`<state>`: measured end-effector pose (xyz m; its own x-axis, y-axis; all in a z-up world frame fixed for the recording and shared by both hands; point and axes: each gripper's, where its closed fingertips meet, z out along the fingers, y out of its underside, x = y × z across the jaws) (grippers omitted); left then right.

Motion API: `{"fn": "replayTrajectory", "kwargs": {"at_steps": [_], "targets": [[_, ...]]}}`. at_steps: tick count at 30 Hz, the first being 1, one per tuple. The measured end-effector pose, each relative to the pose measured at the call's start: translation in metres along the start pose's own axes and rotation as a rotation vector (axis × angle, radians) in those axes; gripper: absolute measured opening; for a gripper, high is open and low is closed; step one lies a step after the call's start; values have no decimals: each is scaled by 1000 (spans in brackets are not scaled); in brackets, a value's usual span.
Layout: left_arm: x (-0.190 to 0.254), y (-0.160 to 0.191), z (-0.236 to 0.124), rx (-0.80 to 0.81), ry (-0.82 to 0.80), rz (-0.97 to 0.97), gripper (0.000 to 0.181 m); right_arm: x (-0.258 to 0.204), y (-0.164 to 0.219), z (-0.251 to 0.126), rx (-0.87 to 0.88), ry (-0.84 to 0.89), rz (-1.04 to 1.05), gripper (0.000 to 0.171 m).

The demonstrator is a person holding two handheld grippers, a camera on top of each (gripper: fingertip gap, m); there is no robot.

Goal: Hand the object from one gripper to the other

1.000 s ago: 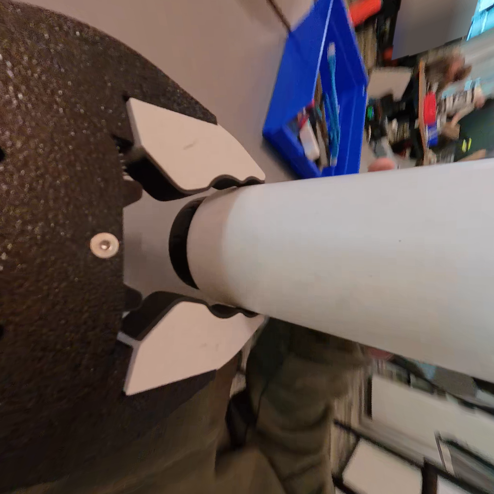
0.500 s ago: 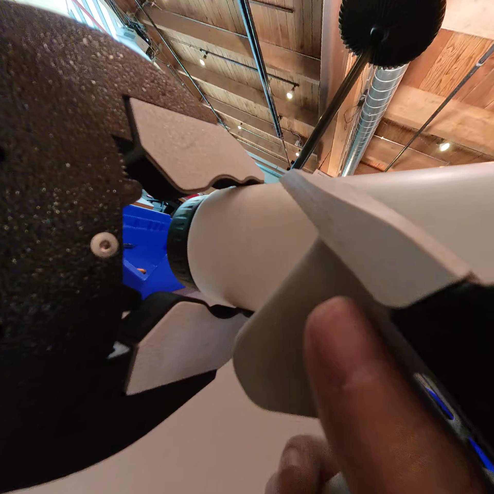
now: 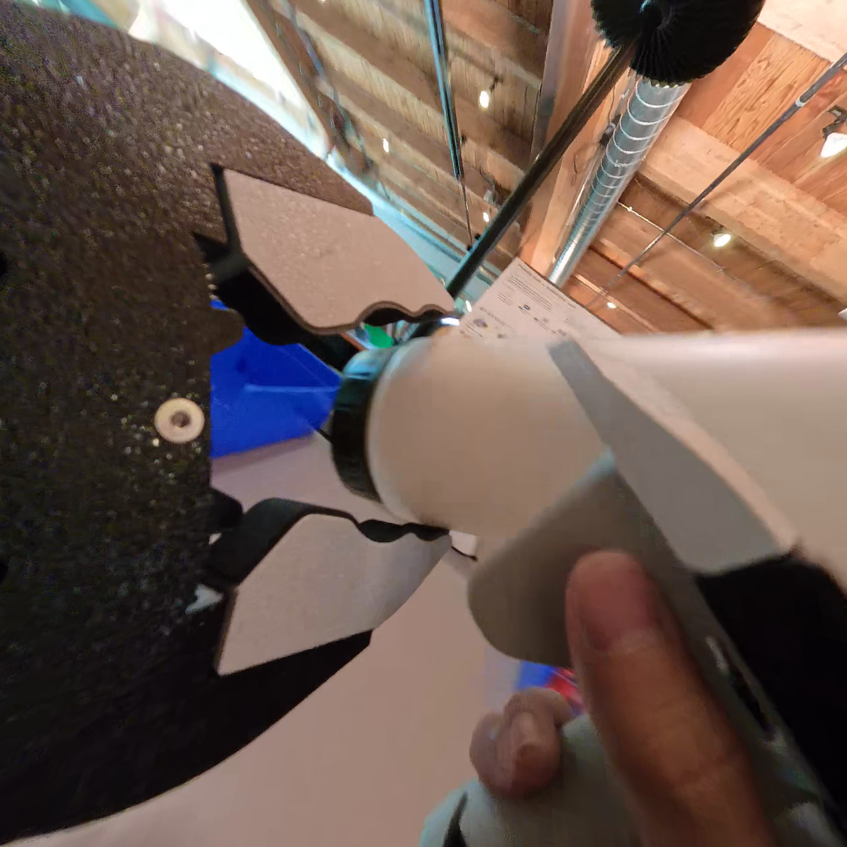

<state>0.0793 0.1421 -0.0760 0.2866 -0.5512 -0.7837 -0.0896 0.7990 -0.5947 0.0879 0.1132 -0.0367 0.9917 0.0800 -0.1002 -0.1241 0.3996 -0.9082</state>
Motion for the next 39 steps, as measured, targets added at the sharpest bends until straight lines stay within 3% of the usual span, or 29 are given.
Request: {"fn": "replayTrajectory", "kwargs": {"at_steps": [4, 8, 11, 14, 17, 19, 22, 27, 30, 35, 39], "targets": [[-11, -20, -7, 129, 134, -533, 99, 28, -40, -22, 164, 62, 75, 95], [-8, -38, -14, 337, 380, -1205, 107, 38, -64, -37, 352, -11, 399, 95], [-8, -44, -20, 548, 455, -1443, 104, 26, -62, -31, 398, -107, 594, 94], [2, -47, -23, 615, 507, -1439, 104, -4, -54, -17, 392, -271, 757, 94], [-5, -57, -34, 717, 528, -1432, 103, -27, -34, -2, 309, -312, 753, 95], [-11, -62, -42, 768, 485, -1325, 96, -33, -24, 1, 285, -319, 742, 95], [-25, -57, -42, 750, 348, -1195, 93, -38, -19, 3, 240, -359, 742, 95], [-32, -57, -39, 636, 441, -1105, 86, -36, -14, 3, 137, -343, 615, 101], [-47, -53, -38, 598, 402, -1060, 86, -20, 0, 2, 32, -250, 338, 115], [-82, -25, -29, 449, 218, -970, 86, 55, 32, -12, -213, 166, -185, 128], [-78, -15, -23, 288, 185, -913, 86, 65, 12, -18, -251, 440, -910, 138]]}}
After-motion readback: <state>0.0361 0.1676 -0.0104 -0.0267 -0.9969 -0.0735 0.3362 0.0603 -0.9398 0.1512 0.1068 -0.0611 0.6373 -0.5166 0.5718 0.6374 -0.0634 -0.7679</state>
